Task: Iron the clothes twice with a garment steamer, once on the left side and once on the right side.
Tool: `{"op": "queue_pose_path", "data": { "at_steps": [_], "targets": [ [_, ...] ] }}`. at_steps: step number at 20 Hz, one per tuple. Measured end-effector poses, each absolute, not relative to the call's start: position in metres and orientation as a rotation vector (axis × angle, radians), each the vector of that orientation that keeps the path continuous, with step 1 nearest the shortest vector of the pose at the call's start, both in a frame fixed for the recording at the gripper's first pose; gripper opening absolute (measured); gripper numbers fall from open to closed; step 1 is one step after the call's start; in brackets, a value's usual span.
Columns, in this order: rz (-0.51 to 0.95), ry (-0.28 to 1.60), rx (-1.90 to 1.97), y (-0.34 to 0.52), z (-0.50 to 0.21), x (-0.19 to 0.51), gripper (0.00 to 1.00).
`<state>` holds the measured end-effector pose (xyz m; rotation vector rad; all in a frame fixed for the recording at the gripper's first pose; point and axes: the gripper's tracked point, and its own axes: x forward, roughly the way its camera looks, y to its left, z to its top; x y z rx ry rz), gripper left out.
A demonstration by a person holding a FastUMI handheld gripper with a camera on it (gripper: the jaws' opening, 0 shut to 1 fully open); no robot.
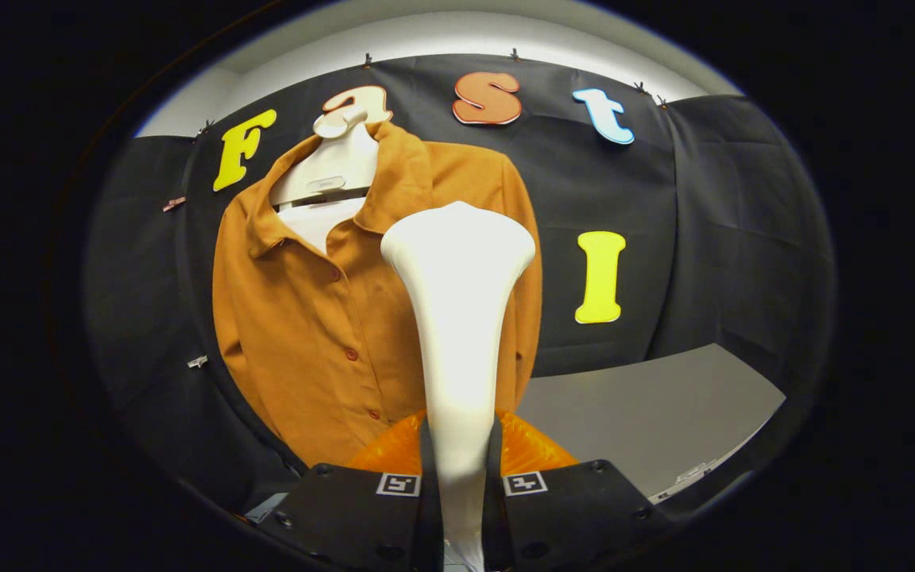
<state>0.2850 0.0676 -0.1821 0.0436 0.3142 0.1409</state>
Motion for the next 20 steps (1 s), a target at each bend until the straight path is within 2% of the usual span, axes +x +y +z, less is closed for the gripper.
{"op": "queue_pose_path", "data": {
  "at_steps": [9,20],
  "targets": [
    [0.12,0.317,0.009,0.088,-0.22,0.313,0.23],
    [0.108,0.422,0.019,0.09,-0.304,0.294,0.23]
  ]
}}
